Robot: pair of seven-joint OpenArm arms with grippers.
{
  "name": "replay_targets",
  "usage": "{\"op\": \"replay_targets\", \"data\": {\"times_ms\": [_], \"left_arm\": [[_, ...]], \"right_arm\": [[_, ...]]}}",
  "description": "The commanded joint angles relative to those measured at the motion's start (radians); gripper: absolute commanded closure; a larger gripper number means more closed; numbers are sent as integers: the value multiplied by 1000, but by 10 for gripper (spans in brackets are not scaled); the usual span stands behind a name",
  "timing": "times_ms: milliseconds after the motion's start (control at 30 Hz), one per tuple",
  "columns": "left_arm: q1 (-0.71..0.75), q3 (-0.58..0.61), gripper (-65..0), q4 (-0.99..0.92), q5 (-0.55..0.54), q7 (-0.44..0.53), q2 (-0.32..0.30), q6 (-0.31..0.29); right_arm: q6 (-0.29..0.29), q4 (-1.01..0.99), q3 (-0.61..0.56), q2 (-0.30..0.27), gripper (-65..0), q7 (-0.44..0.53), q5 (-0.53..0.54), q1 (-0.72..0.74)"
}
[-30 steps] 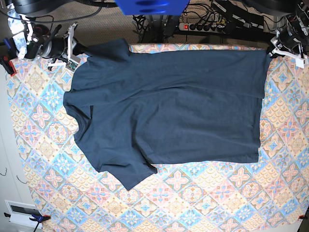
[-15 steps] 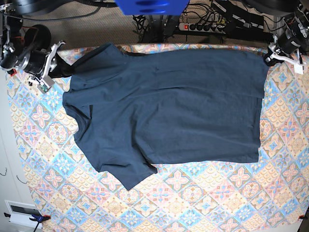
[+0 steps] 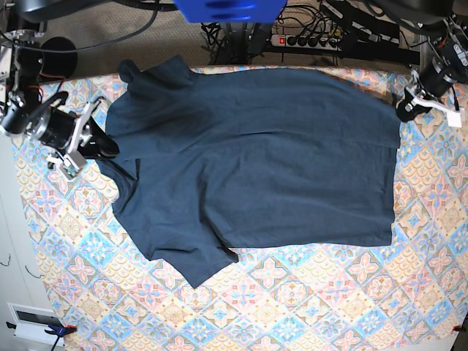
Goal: Layout the t-shirt on the table in an organized manner, then fold the t-shirt properly
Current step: 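Release and regrasp the collar edge with the right gripper, then drag the collar edge with the right gripper to straighten the shoulder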
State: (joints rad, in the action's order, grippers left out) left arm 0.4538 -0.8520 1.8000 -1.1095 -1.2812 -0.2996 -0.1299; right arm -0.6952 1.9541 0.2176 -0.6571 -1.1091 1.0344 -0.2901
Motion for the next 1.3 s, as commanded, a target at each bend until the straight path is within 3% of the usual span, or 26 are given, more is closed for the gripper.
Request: {"op": "replay_targets", "data": {"times_ms": [0, 133, 267, 500, 733, 1033, 1267], "left_arm": [[7, -8, 0, 16, -16, 8, -17, -3], [9, -8, 0, 16, -11, 8, -17, -3], [12, -8, 0, 13, -10, 8, -17, -3], [12, -8, 0, 10, -10, 8, -20, -3], [12, -8, 0, 10, -10, 8, -20, -3], [12, -8, 0, 10, -8, 8, -20, -3], [12, -8, 0, 10, -8, 8, -20, -3]], "right_arm": [[-3, 8, -7, -10, -43, 7, 4, 39], [-3, -20, -57, 0, -143, -58, -159, 1], [-3, -23, -96, 0, -241, -56, -277, -65], [-3, -26, -102, 1, -243, -55, -386, -143], [-3, -84, -103, 1, -243, -56, -385, -219], [-3, -114, -211, 3, -243, -52, -385, -219], [-3, -112, -232, 3, -243, -12, -385, -219]]}}
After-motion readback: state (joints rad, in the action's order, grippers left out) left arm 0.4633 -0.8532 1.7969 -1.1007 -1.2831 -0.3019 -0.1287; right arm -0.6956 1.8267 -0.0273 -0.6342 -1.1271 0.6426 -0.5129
